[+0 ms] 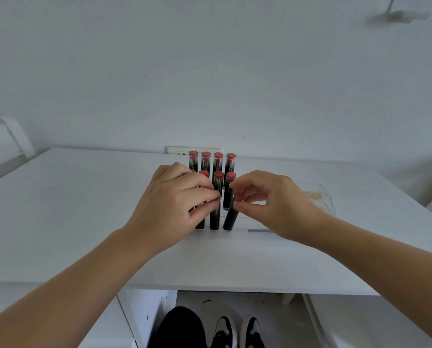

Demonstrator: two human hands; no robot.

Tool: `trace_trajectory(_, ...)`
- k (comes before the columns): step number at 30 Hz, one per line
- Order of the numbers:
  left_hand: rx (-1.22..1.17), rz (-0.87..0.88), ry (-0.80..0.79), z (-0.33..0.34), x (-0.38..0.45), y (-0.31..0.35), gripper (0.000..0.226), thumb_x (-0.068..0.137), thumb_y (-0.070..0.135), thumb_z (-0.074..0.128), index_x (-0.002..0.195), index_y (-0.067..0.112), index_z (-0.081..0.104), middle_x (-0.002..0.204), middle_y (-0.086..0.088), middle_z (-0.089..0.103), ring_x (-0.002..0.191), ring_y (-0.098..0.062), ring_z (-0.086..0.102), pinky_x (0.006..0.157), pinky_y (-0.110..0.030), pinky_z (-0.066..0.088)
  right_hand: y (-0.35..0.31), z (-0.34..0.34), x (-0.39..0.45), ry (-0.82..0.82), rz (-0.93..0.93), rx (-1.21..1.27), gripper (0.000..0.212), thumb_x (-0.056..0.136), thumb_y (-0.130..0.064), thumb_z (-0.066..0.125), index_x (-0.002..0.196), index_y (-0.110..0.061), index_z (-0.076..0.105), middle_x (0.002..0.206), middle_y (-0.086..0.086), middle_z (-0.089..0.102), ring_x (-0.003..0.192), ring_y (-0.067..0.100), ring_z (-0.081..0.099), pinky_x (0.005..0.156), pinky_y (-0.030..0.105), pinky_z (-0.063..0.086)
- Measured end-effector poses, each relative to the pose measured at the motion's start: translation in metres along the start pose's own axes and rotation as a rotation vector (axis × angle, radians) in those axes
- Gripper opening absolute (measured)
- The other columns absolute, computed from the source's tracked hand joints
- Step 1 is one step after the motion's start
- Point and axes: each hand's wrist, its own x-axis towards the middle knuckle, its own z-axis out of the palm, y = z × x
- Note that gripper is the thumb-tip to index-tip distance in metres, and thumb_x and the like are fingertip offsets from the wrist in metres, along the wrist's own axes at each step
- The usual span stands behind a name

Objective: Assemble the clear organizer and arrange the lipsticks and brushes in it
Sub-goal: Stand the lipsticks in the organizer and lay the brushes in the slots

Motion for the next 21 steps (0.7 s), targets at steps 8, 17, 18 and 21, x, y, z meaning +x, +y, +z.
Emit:
trace_trajectory(8, -0.024, 0.002, -0.012, 0.000, -0.001, -0.002, 0.010, 0.088, 0.024, 0.074, 0.094, 0.021, 0.082, 0.096, 0.011, 0.076, 0.087, -0.022, 0.061, 0.086, -0.029, 0.036, -0.002, 0.002, 0.000, 0.007, 0.008, 0.007, 0.018, 0.088, -0.008, 0.075, 0.100, -0.021, 0.079, 0.101, -0.010, 0.072, 0.092, 0.003, 0.070, 0.084, 0.026, 0.058)
trace_trajectory(17, -0.039, -0.009, -0.015, 0.000, -0.001, -0.002, 0.011, 0.086, 0.027, 0.076, 0.093, 0.022, 0.082, 0.095, 0.012, 0.076, 0.088, -0.020, 0.059, 0.086, -0.028, 0.032, -0.002, 0.009, -0.001, 0.071, 0.026, -0.011, 0.011, 0.086, -0.014, 0.077, 0.092, -0.022, 0.080, 0.090, -0.011, 0.073, 0.081, 0.006, 0.070, 0.079, 0.033, 0.058)
trace_trajectory(18, -0.040, -0.014, -0.020, 0.000, -0.002, -0.002, 0.012, 0.085, 0.029, 0.077, 0.094, 0.022, 0.082, 0.095, 0.013, 0.076, 0.088, -0.021, 0.060, 0.086, -0.027, 0.032, -0.002, 0.010, -0.001, 0.085, 0.035, -0.008, 0.009, 0.086, -0.014, 0.078, 0.091, -0.022, 0.080, 0.089, -0.011, 0.073, 0.080, 0.006, 0.070, 0.079, 0.033, 0.058)
trace_trajectory(21, -0.027, -0.021, -0.043, 0.001, -0.002, -0.001, 0.016, 0.082, 0.030, 0.078, 0.095, 0.022, 0.082, 0.096, 0.012, 0.077, 0.087, -0.023, 0.062, 0.086, -0.028, 0.032, -0.002, 0.012, -0.002, 0.118, 0.044, 0.002, 0.009, 0.085, -0.013, 0.079, 0.090, -0.020, 0.079, 0.086, -0.010, 0.074, 0.080, 0.006, 0.071, 0.078, 0.030, 0.058)
